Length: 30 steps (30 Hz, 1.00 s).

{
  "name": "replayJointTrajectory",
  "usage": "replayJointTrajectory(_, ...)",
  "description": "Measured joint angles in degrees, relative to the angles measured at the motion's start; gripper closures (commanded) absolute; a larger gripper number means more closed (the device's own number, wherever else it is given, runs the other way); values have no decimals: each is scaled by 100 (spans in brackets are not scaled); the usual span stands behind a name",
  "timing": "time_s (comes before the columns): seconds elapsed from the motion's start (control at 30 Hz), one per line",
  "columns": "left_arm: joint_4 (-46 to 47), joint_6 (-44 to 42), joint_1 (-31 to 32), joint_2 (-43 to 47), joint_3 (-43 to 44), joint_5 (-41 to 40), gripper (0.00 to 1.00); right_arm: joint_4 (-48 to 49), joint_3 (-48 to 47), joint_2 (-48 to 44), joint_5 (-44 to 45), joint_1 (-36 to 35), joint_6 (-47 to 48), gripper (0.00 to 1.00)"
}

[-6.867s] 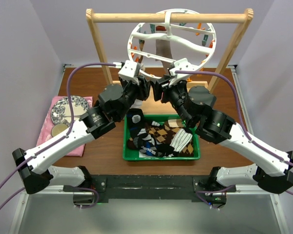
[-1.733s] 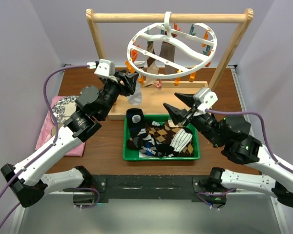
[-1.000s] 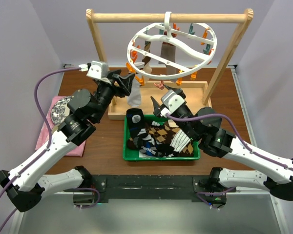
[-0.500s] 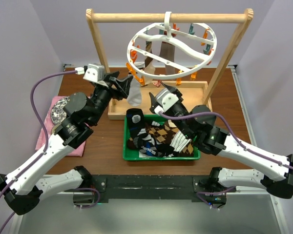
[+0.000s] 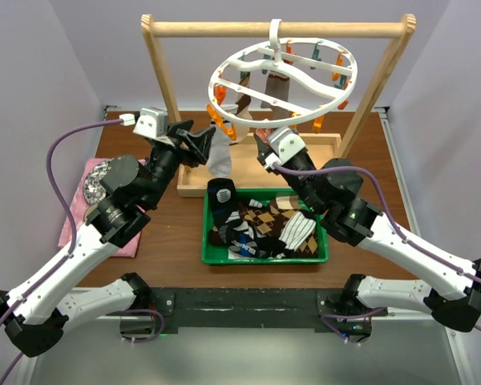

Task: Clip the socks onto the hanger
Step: Open the clamp at the hanger.

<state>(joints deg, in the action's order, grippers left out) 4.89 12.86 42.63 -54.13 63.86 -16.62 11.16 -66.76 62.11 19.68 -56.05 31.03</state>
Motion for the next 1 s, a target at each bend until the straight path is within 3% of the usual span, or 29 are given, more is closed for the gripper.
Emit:
replayJointTrajectory(0.53, -20, 2, -57, 15, -17, 155, 36, -101, -50, 85, -293, 35, -396, 72)
replayJointTrajectory(1.0, -28, -221, -138, 387, -704, 348, 32, -293, -52, -243, -343, 59, -1202, 82)
